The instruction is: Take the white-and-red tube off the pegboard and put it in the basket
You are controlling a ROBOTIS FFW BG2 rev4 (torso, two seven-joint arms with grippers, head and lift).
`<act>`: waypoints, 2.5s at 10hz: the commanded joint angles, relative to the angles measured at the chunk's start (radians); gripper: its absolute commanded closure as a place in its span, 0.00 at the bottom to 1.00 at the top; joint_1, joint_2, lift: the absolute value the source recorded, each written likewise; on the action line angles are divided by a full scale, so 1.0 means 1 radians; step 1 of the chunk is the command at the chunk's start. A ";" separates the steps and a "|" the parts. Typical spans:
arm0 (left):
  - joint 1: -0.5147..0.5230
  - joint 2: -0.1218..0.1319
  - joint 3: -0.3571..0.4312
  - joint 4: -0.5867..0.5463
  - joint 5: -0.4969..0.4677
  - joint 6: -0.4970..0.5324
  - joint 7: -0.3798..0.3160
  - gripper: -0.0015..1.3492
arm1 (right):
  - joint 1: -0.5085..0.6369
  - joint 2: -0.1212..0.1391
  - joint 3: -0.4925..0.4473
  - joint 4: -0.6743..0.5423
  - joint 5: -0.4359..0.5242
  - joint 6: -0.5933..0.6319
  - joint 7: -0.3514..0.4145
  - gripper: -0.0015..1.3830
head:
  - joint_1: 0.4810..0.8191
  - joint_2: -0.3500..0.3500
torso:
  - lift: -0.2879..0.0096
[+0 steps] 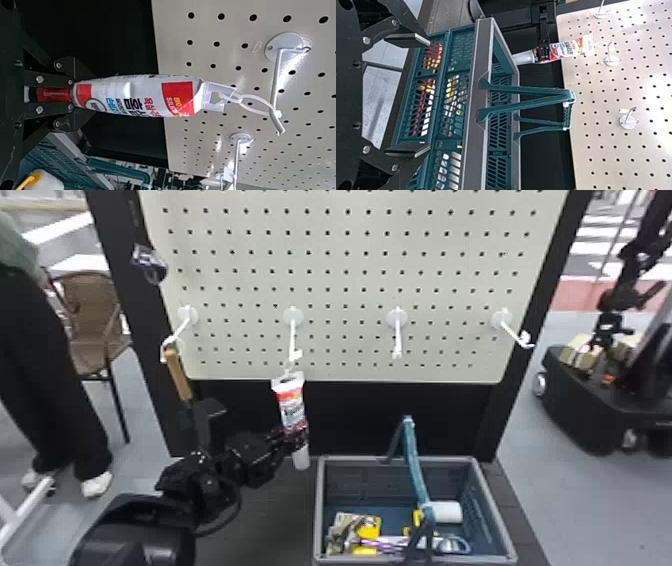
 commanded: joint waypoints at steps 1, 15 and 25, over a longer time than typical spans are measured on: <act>0.001 0.002 0.000 0.000 0.000 -0.001 0.000 0.88 | 0.002 0.000 0.000 -0.001 0.000 0.000 0.000 0.26 | 0.20 0.50 | 0.63; 0.102 -0.003 0.046 -0.216 0.000 0.034 0.061 0.88 | 0.000 -0.005 0.000 0.004 -0.002 0.012 0.000 0.26 | 0.20 0.50 | 0.63; 0.323 -0.064 0.108 -0.454 0.118 0.105 0.155 0.88 | 0.002 -0.005 0.000 0.004 -0.002 0.020 0.000 0.25 | 0.20 0.50 | 0.63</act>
